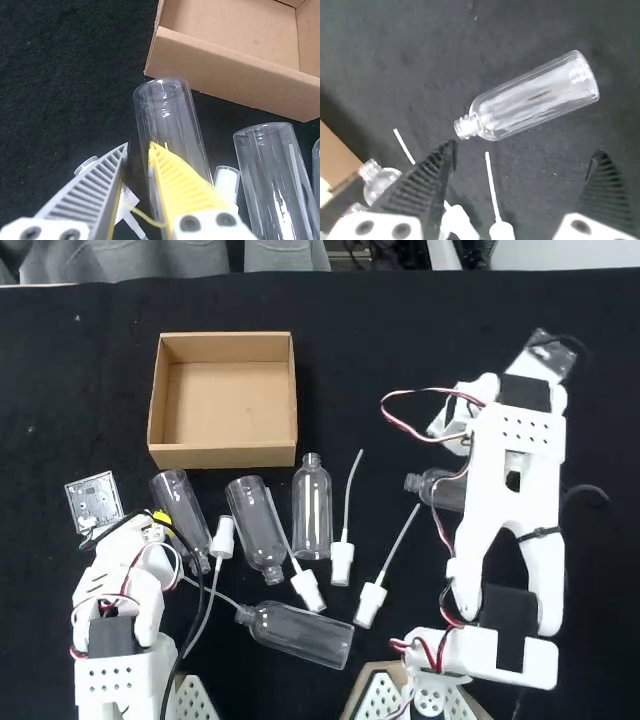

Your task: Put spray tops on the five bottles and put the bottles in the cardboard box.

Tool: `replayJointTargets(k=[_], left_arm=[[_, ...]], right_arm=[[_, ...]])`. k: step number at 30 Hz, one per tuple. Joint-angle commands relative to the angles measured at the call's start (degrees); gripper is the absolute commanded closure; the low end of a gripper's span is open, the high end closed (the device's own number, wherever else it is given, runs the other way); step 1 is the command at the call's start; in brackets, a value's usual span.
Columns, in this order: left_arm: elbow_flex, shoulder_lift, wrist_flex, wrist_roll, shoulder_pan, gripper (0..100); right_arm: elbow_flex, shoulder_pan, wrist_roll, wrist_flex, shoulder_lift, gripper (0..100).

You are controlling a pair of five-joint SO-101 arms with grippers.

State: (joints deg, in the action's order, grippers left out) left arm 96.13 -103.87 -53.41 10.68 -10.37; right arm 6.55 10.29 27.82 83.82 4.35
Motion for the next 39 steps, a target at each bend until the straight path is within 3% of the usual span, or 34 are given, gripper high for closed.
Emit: replayJointTargets(k=[1,15,39], left_arm=[[1.3,-0.4,-0.3,-0.3,-0.5,94],[1.3,-0.4,-0.3,-0.3,-0.5,94],[1.3,-0.4,-0.3,-0.3,-0.5,94]], right_arm=[[-4.0,-2.5,-6.9,1.2,4.8,63.5],[-9.1,-2.7,-23.3,8.4,4.3,63.5],[-9.8,-5.6,-44.9,5.6,0.1,63.6]])
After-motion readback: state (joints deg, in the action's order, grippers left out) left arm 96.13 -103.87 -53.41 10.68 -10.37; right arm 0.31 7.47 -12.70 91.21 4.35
